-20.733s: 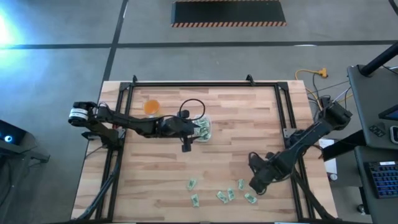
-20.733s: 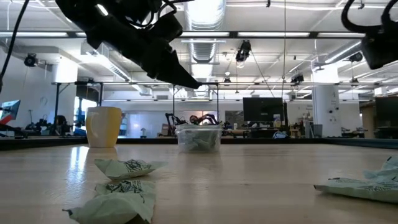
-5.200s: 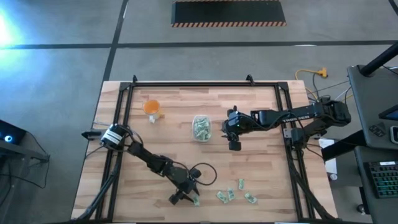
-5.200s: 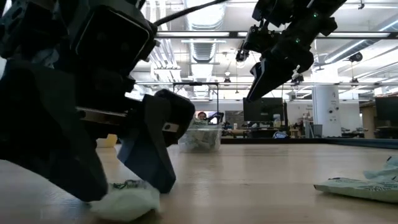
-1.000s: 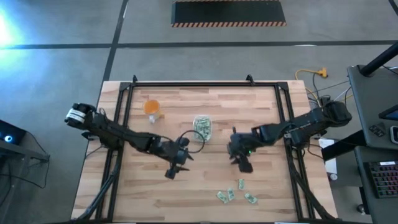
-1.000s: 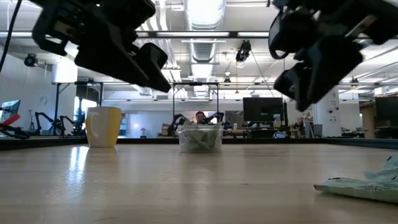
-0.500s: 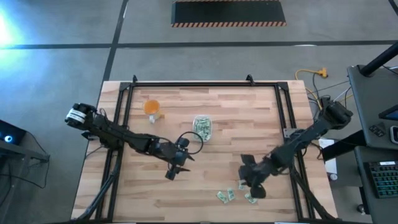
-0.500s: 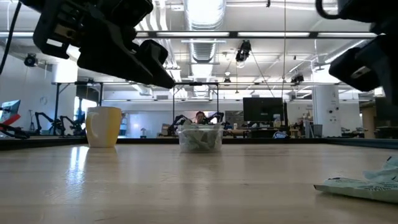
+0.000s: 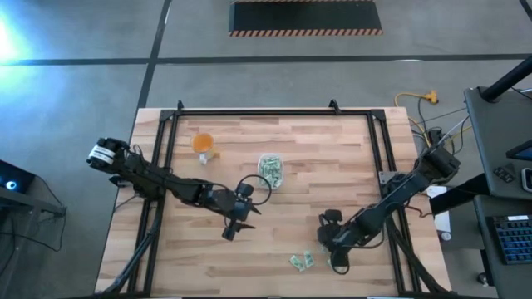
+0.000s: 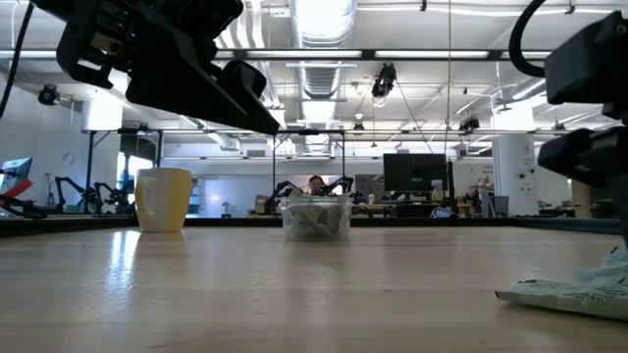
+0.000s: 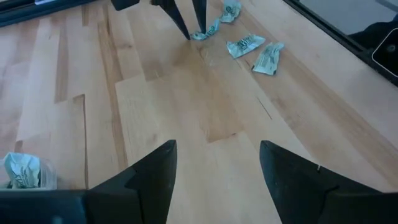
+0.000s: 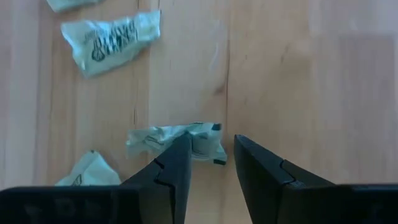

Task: Pick and place Stevia / Truvia into bins
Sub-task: Put the stevia packet into the bin

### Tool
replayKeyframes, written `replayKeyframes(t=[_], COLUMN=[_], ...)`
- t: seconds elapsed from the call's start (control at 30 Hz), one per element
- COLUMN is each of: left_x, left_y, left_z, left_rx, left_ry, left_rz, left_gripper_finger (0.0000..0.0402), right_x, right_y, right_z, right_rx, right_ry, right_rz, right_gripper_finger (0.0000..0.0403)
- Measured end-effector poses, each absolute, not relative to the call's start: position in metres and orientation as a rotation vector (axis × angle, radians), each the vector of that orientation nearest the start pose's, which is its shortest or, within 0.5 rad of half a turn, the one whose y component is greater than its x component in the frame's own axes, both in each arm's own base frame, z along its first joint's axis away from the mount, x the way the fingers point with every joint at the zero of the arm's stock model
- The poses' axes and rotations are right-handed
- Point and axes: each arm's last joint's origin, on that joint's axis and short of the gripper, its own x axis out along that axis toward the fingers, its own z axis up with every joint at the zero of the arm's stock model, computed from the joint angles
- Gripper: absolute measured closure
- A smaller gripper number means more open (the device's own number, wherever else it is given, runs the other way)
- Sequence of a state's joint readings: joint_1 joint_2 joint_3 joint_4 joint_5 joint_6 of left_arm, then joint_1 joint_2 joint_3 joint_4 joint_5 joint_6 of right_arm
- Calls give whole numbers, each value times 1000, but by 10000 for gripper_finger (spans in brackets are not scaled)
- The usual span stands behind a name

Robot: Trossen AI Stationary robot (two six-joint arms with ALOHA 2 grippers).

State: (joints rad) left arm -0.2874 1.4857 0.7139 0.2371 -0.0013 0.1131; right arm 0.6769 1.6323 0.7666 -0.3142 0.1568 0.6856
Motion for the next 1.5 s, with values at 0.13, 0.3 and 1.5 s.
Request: replayKeyframes(t=[0.13, 0.3, 1.5], left_x=[286, 287, 281], left_y=[-85, -85, -81], left_z=[190, 191, 179], left_rx=[188, 191, 189], left_ry=[505, 499, 544], left_rz=[-307, -306, -295], left_gripper_finger=[189, 189, 189], right_x=[219, 219, 327], right_y=[170, 169, -1], right_z=[129, 129, 180], right_rx=[142, 104, -301], right_ry=[1192, 1166, 636], right_rz=[61, 28, -396], right_gripper_finger=[285, 305, 394])
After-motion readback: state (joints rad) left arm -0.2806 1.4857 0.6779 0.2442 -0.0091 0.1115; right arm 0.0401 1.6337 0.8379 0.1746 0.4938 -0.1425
